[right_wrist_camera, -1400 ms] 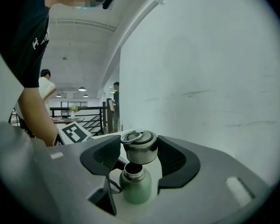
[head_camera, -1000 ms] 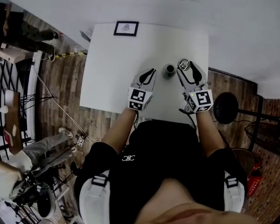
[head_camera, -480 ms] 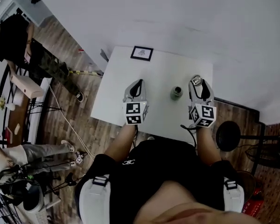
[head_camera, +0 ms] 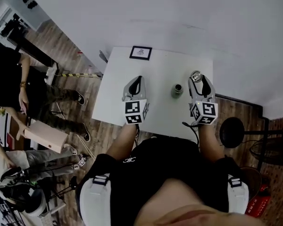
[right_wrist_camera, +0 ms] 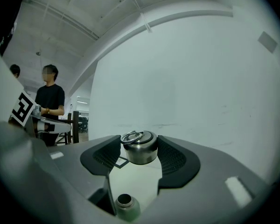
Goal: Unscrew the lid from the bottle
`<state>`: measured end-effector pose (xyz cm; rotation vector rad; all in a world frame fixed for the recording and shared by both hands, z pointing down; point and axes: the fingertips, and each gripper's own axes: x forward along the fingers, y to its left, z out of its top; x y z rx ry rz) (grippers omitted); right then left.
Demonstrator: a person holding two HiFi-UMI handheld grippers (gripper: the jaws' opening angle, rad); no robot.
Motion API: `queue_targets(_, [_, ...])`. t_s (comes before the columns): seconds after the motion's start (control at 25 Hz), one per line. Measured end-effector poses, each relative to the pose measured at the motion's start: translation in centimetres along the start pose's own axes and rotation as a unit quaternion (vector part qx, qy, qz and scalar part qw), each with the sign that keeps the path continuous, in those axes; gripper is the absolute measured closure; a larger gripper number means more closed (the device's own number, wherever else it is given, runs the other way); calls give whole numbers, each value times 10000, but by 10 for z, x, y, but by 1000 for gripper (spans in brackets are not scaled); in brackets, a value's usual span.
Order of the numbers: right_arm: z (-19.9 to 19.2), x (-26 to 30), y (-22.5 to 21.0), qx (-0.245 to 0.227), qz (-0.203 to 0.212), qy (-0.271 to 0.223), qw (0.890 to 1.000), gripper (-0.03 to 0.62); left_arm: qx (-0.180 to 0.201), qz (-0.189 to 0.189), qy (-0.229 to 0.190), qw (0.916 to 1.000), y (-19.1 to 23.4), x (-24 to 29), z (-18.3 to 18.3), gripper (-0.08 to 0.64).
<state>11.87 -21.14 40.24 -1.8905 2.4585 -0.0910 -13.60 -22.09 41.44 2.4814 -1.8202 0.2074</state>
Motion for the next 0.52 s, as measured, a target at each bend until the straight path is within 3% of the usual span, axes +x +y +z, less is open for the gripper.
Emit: queue_targets(0.52, [-4,-4,11,-162,343,-51,9993,344,84,-116,-93,9999,-16,-1,4,506])
